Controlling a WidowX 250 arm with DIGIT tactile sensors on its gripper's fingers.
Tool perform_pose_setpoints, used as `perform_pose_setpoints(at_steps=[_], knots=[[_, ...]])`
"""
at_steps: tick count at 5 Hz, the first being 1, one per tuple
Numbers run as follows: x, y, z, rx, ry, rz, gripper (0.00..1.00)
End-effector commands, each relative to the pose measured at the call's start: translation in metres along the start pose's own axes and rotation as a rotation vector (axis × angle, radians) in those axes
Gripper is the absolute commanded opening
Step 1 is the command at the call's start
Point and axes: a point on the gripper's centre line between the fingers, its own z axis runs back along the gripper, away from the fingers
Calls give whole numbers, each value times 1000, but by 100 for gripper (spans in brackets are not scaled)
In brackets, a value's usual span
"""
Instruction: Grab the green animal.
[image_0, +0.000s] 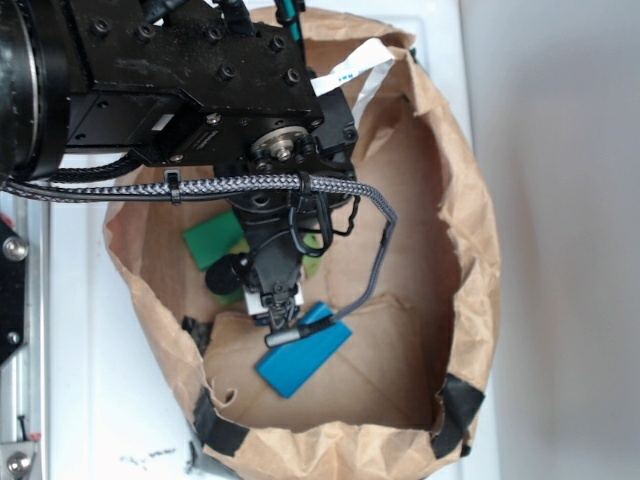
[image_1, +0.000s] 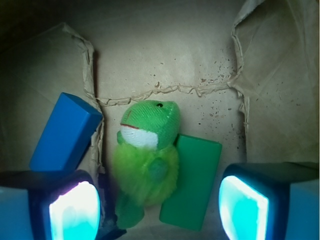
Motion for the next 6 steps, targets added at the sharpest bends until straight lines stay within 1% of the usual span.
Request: perform_pose_setpoints(at_steps=[1,3,4,5,6], knots=[[7,3,7,3,-23,-1,100],[7,3,7,3,-23,-1,100],[30,10,4,-57,-3,14,100],[47,6,-14,-50,-37,-13,100],[57,0,-24,-59,-51,-33,100]])
